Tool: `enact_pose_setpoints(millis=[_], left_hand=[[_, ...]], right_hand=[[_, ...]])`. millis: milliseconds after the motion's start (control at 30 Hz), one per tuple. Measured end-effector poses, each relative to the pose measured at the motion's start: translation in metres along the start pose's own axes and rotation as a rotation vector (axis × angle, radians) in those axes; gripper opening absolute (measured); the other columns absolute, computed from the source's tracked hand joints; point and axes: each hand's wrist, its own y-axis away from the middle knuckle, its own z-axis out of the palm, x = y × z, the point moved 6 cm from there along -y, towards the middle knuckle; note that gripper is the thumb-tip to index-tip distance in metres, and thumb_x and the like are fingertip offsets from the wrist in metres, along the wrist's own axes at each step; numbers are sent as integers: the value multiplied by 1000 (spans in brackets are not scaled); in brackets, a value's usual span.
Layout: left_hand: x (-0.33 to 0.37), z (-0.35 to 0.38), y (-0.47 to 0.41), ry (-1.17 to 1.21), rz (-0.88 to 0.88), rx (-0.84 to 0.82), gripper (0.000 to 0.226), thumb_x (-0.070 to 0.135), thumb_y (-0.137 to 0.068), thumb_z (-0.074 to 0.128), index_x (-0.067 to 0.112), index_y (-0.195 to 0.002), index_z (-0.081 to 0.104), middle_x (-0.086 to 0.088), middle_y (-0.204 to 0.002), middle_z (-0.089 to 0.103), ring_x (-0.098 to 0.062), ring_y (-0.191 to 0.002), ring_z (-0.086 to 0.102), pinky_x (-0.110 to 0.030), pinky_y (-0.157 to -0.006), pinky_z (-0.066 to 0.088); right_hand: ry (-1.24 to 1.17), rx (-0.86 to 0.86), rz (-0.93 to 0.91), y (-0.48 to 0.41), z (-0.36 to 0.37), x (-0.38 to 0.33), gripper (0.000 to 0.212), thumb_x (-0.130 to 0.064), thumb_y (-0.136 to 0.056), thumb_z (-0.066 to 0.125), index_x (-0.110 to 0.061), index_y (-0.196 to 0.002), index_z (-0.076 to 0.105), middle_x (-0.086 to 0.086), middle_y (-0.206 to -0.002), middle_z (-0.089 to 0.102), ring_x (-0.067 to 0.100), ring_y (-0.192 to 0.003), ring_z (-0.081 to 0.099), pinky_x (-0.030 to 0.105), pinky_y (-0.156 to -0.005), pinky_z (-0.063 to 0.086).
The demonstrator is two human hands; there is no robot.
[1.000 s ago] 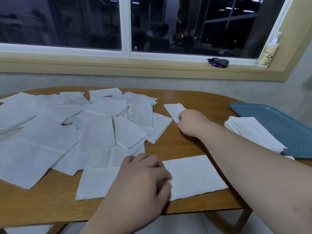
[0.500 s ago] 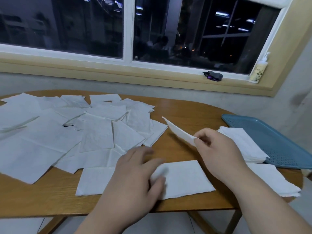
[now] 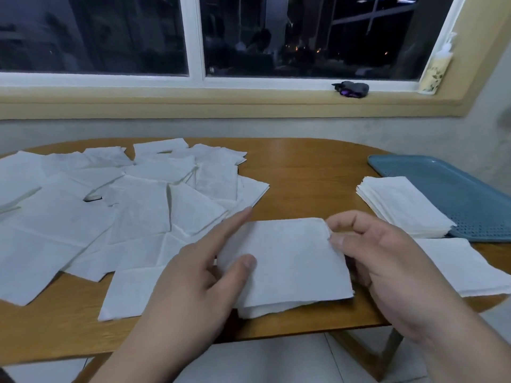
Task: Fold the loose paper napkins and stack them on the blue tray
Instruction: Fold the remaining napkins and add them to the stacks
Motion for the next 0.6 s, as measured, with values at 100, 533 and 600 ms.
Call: enact_pose_setpoints(millis=[100,533,600], left_hand=[[-5,3,-5,26,-41,34,57,36,-85,65,84,-105,43,1,-78,66,-19,-72,58,-8,-61,41],[-19,18,-6,-262,51,-83,19,45,-80,61,48,-93,75,23,-82,64,1,-97,53,-15,-80,36],[-20,19,-6,-298,76,-79,28,47,-76,54,47,-97,74,24,-84,63,1,-99,51,-27,-88,39]], right_hand=[[31,-2,-40,2,5,0,42,-25,-93,64,-52,-124,55,2,-99,76,21,-92,73,44,-88,54],[610,197,-209,-8,2,18,14,-39,-94,61,-40,-100,74,-32,-95,60,-15,-98,50,0,-75,36],[652,204,-218,-10,3,20,18,-37,-96,58,-38,-106,73,-27,-92,59,-12,-99,50,1,-75,36]])
